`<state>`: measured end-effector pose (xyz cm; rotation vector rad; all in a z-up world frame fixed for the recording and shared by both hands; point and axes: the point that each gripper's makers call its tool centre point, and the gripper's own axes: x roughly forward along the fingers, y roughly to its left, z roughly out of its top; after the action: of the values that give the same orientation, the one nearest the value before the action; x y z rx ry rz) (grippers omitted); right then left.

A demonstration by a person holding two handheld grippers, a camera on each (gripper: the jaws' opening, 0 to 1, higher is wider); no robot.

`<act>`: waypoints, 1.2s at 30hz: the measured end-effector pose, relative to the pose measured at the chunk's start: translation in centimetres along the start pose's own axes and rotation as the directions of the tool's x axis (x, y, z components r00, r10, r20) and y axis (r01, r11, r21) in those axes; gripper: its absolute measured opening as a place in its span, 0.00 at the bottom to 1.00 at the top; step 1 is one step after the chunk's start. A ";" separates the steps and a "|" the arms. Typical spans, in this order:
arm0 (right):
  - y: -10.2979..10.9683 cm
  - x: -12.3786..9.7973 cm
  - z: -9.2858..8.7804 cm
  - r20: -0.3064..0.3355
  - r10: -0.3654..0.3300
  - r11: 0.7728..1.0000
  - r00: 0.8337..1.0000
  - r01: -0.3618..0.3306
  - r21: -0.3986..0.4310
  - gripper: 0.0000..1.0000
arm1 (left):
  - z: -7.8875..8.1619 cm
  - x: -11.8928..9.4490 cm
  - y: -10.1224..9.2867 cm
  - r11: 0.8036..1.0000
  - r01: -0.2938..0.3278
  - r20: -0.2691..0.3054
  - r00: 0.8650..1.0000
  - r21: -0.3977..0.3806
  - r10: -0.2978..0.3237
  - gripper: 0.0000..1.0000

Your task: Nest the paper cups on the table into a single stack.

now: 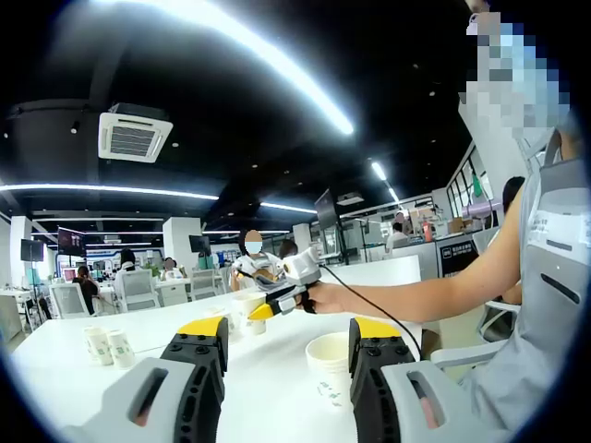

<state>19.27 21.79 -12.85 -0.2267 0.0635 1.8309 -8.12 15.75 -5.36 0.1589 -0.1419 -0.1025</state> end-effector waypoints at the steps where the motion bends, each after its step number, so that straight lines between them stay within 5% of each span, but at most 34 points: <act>1: -0.3 0.0 0.0 0.000 0.000 1.000 1.000 0.000 -0.001 0.46 | 0.0 0.0 0.0 1.000 -0.001 0.000 1.000 0.000 0.001 0.56; 36: 1.1 -0.7 1.4 0.016 0.032 0.999 0.999 -0.032 -0.020 0.46 | 0.1 -0.3 0.0 1.000 -0.002 -0.001 1.000 0.006 0.002 0.55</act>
<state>18.20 21.01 -11.43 -0.2255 0.0381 1.8653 -8.41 15.74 -5.32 0.1648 -0.1410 -0.0995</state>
